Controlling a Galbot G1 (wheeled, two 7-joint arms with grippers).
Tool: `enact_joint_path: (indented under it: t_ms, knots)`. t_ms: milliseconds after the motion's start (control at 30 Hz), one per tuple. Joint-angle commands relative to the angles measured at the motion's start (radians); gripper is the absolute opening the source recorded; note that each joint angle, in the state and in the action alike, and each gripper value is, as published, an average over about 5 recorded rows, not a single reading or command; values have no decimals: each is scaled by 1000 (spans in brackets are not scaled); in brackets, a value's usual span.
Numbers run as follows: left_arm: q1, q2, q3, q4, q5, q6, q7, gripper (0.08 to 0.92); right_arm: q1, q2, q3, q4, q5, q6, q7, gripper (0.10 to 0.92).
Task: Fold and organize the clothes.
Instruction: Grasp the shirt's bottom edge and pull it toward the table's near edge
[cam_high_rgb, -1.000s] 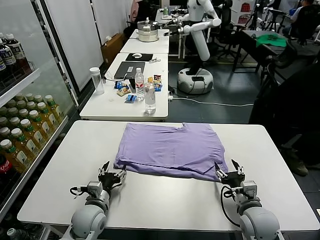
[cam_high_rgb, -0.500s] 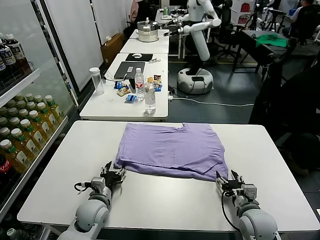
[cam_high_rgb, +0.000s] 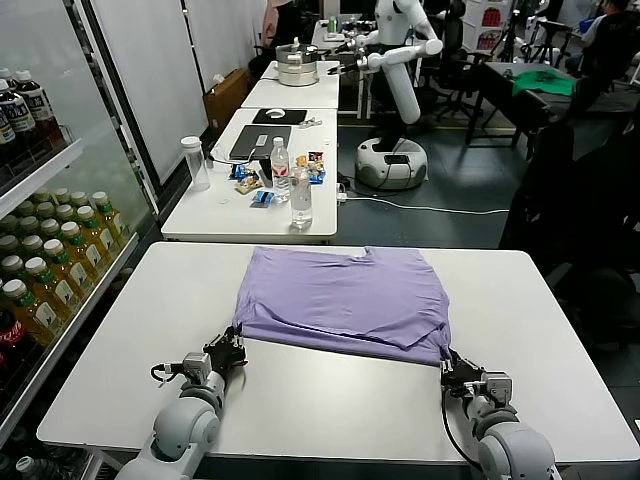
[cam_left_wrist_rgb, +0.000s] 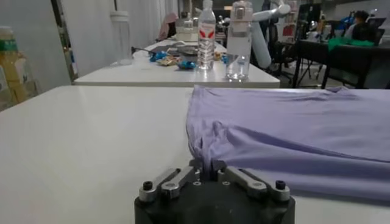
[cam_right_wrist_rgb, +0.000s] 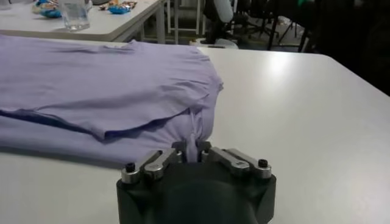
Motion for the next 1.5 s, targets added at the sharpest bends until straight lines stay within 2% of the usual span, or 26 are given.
enact_joint_path:
  t_ms: [33, 467, 667, 833, 1000, 1167, 1333, 1500]
  knots:
    - [52, -1, -10, -82, -15, 2, -1, 113, -29, -8, 12, 38, 6, -4, 3, 114]
    - [475, 6, -100, -472, 57, -4, -12, 109, -411, -34, 163, 325, -42, 22, -35, 113]
    - [604, 3, -103, -546, 111, -5, -32, 109, -542, -34, 204, 387, -80, 36, -43, 113]
    - [664, 1, -101, -571, 166, 3, -42, 109, -579, -28, 203, 401, -116, 33, -43, 133]
    - [667, 0, -107, -573, 202, 17, -41, 142, -573, -27, 203, 410, -133, 46, -47, 263]
    - [609, 17, -128, -600, 191, 13, -35, 278, -497, -51, 214, 431, -114, 96, -50, 409]
    - [485, 27, -153, -599, 121, 14, -45, 425, -281, -92, 172, 362, -46, 69, -33, 565]
    - [295, 51, -125, -452, 34, 20, -55, 564, 14, -148, 39, 169, 24, 12, 8, 704]
